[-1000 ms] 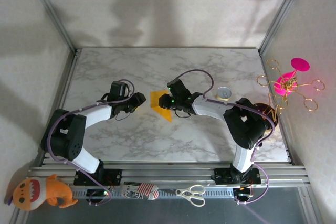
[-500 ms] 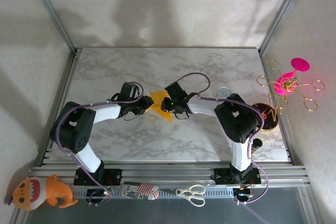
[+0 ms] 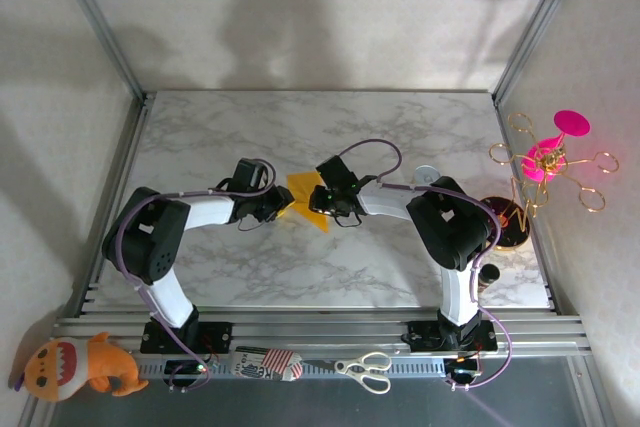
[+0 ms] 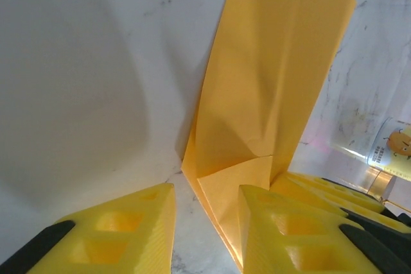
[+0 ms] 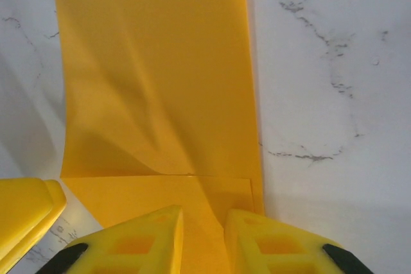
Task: Fold a paper plane with a square sheet of paper (pick it up from the middle)
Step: Fourth fold the wing at the center of the table.
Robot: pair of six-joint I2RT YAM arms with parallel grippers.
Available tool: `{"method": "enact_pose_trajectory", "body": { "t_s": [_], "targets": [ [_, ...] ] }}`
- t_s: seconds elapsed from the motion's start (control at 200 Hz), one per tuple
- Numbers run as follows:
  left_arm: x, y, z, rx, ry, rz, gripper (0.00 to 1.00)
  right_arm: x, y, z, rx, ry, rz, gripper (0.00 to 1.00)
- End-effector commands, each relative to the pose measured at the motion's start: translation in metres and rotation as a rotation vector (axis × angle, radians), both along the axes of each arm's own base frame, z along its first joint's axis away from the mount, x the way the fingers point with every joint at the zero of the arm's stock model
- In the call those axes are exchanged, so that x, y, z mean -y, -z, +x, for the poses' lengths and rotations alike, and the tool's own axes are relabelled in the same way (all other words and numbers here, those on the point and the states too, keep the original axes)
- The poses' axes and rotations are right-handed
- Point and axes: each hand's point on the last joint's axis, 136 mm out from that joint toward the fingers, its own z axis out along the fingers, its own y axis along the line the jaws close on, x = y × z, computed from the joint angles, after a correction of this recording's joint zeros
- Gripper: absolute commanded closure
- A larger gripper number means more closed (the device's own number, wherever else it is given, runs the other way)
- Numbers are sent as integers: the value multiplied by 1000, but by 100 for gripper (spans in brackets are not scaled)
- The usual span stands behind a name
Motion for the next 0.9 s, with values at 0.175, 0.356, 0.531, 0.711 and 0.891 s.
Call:
{"method": "enact_pose_trajectory", "body": {
  "t_s": [0.175, 0.356, 0.531, 0.711, 0.891],
  "targets": [
    [13, -2, 5, 2, 34, -1, 67, 11, 22, -4, -53, 12, -43, 74],
    [14, 6, 2, -18, 38, 10, 65, 11, 22, -4, -55, 12, -43, 74],
    [11, 8, 2, -22, 37, 34, 64, 11, 23, -4, -57, 9, -41, 75],
    [2, 4, 4, -4, 11, 90, 64, 11, 24, -4, -60, 9, -42, 75],
    [-1, -1, 3, 16, -5, 83, 64, 12, 27, -5, -69, 8, -51, 76]
  ]
}}
